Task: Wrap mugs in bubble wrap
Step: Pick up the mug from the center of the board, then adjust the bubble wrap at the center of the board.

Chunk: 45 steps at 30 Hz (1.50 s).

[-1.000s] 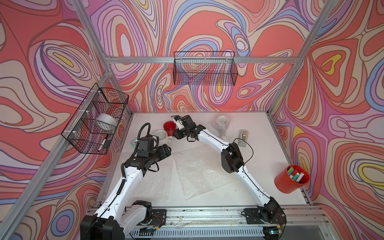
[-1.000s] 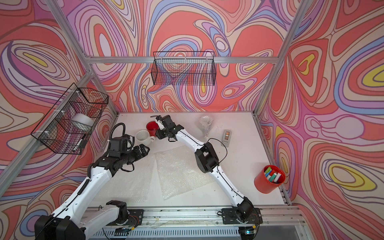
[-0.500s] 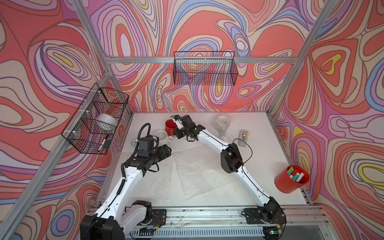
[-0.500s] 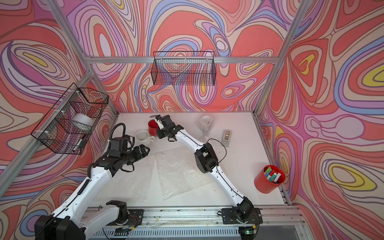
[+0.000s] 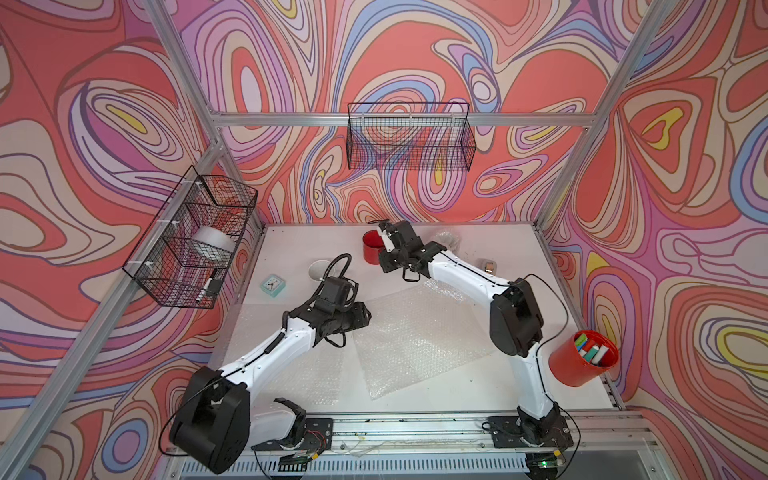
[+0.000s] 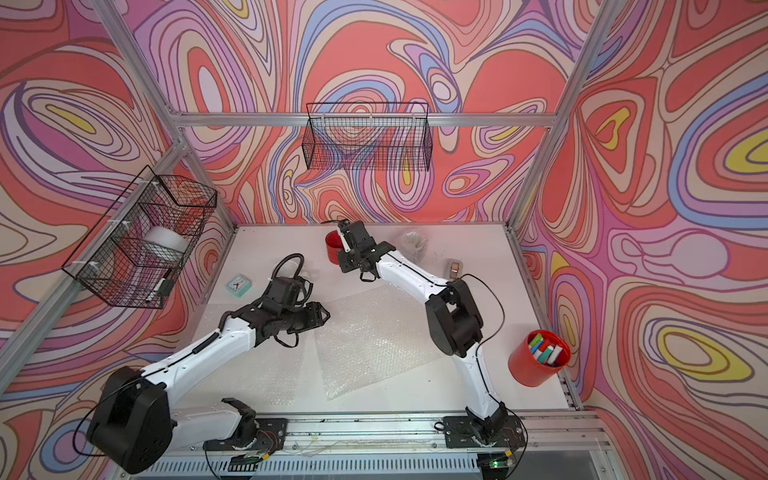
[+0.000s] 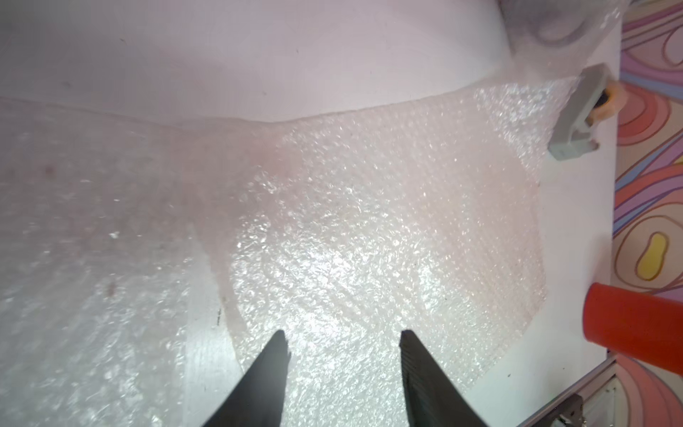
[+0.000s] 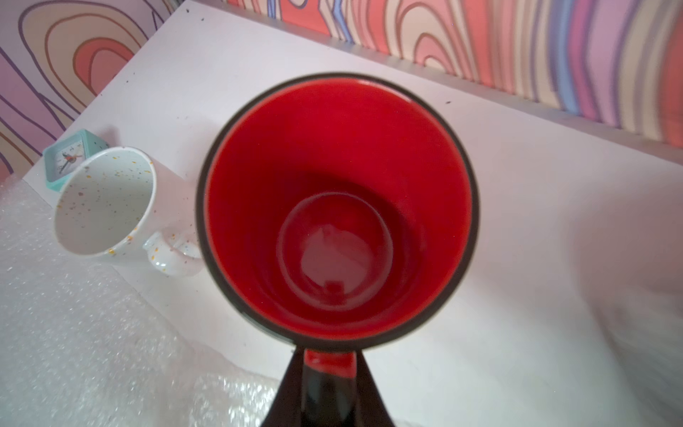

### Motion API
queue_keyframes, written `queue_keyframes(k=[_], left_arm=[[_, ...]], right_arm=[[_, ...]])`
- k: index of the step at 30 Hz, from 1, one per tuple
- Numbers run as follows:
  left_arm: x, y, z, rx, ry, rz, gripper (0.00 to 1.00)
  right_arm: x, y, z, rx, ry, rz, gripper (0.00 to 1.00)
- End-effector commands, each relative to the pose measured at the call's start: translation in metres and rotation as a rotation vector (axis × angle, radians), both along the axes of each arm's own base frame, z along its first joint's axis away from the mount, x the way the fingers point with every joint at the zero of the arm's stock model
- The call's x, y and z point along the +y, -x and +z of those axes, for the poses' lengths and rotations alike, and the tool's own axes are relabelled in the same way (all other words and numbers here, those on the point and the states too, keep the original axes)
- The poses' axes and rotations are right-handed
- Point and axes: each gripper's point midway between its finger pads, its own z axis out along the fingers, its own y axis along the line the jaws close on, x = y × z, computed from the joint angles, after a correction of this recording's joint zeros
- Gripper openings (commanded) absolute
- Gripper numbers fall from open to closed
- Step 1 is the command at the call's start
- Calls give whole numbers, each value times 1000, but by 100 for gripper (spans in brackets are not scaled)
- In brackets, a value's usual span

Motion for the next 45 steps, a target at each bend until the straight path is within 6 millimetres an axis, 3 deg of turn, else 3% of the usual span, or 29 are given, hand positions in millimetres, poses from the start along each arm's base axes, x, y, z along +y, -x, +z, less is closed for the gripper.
queue_keyframes(k=[1, 9, 12, 18, 23, 32, 36, 45], left_arm=[[-5, -6, -15, 20, -32, 21, 38], [13, -11, -42, 98, -189, 64, 26], [14, -15, -48, 111, -221, 61, 25], [12, -32, -62, 139, -288, 46, 24], [13, -49, -65, 146, -341, 43, 23], [7, -92, -69, 136, -342, 12, 22], [2, -107, -68, 122, -325, -8, 22], [-4, -126, -86, 151, -276, -28, 22]], right_arm=[[-23, 9, 45, -101, -37, -86, 0], [-88, 66, 45, -42, 48, -194, 0], [-103, 83, 43, -16, 52, -218, 0], [-114, 110, 42, 28, 45, -241, 0], [-116, 125, 40, 46, 43, -254, 0], [-115, 163, 16, 94, 39, -301, 0], [-104, 178, 5, 98, 41, -295, 0], [-83, 203, -19, 96, 37, -232, 0]])
